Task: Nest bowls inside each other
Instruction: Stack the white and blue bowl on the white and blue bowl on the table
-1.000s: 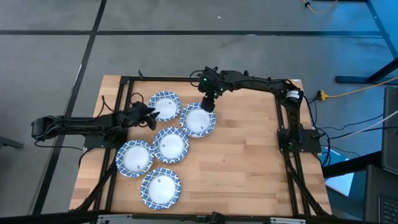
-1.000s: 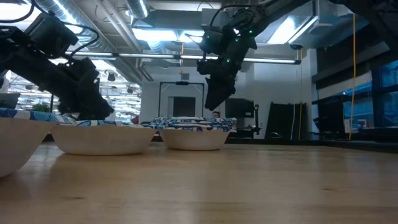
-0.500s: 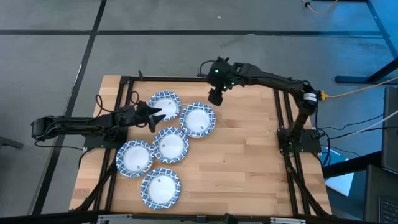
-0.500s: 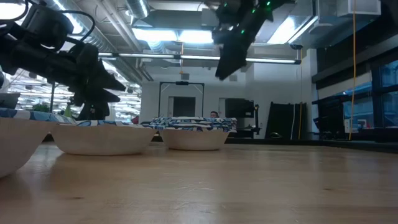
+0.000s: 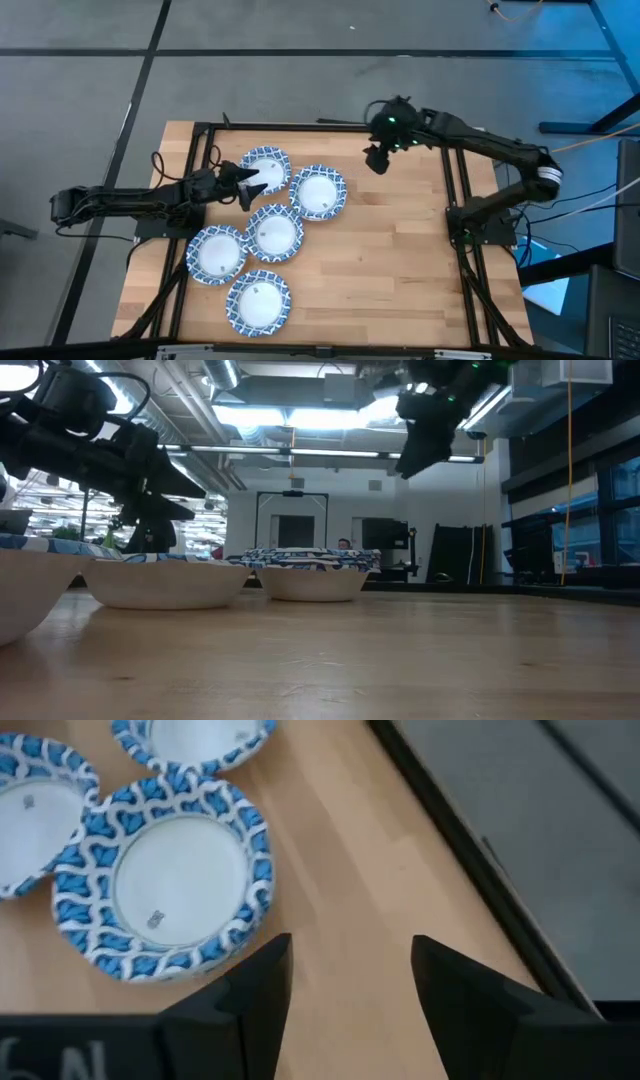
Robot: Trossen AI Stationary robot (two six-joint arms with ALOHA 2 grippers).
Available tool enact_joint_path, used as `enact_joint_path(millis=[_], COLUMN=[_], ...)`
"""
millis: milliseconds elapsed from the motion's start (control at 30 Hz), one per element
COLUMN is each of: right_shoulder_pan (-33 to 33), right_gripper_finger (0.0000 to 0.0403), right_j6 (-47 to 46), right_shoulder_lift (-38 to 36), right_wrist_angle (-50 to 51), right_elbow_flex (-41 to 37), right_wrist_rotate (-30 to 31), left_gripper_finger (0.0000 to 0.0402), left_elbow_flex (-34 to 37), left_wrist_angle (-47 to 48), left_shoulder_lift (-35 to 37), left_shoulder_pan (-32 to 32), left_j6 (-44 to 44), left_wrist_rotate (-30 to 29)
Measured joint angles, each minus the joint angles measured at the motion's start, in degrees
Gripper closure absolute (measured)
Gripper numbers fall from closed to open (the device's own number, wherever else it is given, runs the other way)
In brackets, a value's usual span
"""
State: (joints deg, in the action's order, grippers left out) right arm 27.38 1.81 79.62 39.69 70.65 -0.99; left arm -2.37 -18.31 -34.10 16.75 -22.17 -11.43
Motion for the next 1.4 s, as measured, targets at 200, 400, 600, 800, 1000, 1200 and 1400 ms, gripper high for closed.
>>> enact_joint_path(millis=[200, 400, 600, 800, 1000, 1200, 1400], right_shoulder_pan=[-0.1, -0.1, -0.1, -0.1, -0.1, -0.1, -0.1], right_gripper_finger=[0.0198, 0.0198, 0.0198, 0.0198, 0.0198, 0.0198, 0.0198], right_j6=[-4.4, -6.1, -6.3, -6.3, -6.3, -6.3, -6.2], right_shoulder_lift=[-6.8, -7.2, -7.0, -7.0, -7.0, -7.0, -7.0], right_wrist_angle=[-13.0, -16.3, -16.8, -16.9, -16.9, -16.9, -16.9], right_elbow_flex=[-11.6, -14.8, -14.8, -14.8, -14.8, -14.8, -14.8], right_wrist_rotate=[-0.2, -0.1, -0.1, -0.1, -0.1, -0.1, -0.1], left_gripper_finger=[0.0081, 0.0083, 0.0087, 0.0087, 0.0088, 0.0088, 0.0117], left_elbow_flex=[-2.5, -12.3, -16.5, -16.5, -16.5, -16.5, -16.5], left_wrist_angle=[4.1, 21.0, 29.1, 28.6, 28.1, 28.1, 27.3], left_shoulder_lift=[0.0, -2.6, -9.0, -16.5, -21.5, -25.3, -27.1], left_shoulder_pan=[0.0, 0.0, 0.0, -0.5, -0.4, -0.4, -0.4], left_j6=[3.4, 13.1, 16.6, 18.8, 21.3, 21.6, 22.8], left_wrist_rotate=[0.1, 0.1, -1.9, -1.9, -1.9, -1.1, -1.6])
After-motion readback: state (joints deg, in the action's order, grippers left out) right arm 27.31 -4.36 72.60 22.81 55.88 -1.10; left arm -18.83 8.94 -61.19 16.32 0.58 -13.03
